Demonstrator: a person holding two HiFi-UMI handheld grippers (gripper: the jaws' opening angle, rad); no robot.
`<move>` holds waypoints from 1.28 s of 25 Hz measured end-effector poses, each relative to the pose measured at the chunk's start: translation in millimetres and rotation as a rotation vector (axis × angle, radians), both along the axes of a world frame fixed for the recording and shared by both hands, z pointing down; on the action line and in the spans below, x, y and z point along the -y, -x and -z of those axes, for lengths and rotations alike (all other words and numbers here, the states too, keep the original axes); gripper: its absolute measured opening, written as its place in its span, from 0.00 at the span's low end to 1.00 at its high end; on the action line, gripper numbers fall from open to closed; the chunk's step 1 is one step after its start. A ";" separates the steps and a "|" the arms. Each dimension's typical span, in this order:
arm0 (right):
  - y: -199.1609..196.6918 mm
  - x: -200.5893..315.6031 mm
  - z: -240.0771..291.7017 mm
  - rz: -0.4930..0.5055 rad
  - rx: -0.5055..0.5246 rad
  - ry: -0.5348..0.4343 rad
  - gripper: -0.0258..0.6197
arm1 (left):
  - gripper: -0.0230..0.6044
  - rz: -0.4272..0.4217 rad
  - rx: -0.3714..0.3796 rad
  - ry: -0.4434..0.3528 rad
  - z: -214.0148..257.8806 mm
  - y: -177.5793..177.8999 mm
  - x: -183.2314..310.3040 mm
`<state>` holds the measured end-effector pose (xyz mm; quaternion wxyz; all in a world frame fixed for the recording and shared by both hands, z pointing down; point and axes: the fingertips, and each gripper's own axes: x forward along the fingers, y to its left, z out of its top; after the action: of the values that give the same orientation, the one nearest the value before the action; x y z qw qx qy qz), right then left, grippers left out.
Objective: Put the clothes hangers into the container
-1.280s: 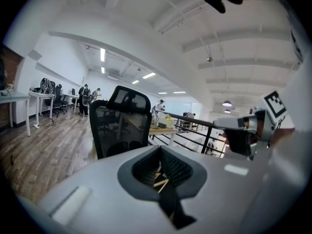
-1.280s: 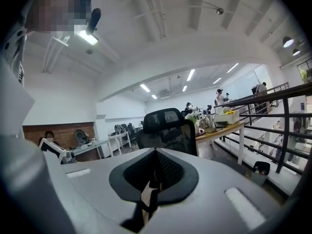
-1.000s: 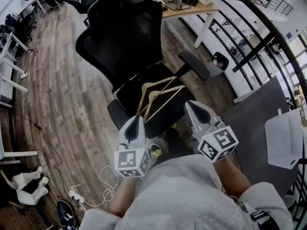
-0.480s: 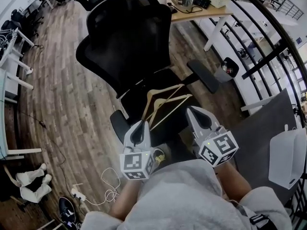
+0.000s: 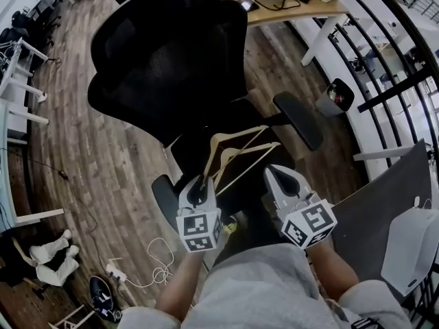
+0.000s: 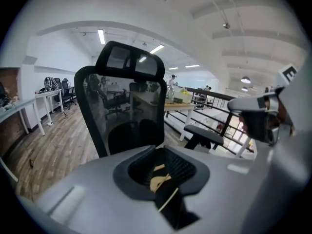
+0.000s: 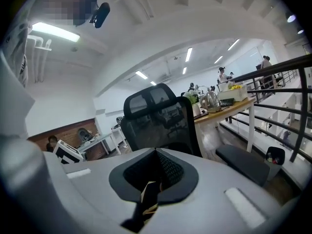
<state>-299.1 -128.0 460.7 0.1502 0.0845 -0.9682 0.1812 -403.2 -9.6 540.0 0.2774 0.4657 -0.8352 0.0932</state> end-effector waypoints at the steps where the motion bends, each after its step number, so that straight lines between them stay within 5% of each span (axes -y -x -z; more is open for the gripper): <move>1: 3.3 3.7 -7.9 0.004 -0.010 0.008 0.04 | 0.13 0.006 -0.007 0.015 -9.5 4.4 3.8; 15: 41.6 46.8 -121.7 0.048 -0.147 0.132 0.04 | 0.34 -0.034 -0.138 0.345 -189.7 47.6 40.0; 22: 53.2 54.2 -170.6 0.090 -0.212 0.198 0.04 | 0.37 0.005 -0.241 0.494 -295.1 72.9 33.0; 27: 50.5 58.4 -205.7 0.099 -0.263 0.242 0.04 | 0.39 -0.044 -0.265 0.559 -353.5 74.7 36.9; 32: 48.4 71.7 -228.1 0.087 -0.279 0.269 0.04 | 0.31 -0.090 -0.267 0.644 -396.1 75.6 43.2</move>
<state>-347.5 -199.7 688.8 0.3004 0.0463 -0.9079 0.2887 -478.8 -52.7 936.0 0.5122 0.3987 -0.6981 0.3022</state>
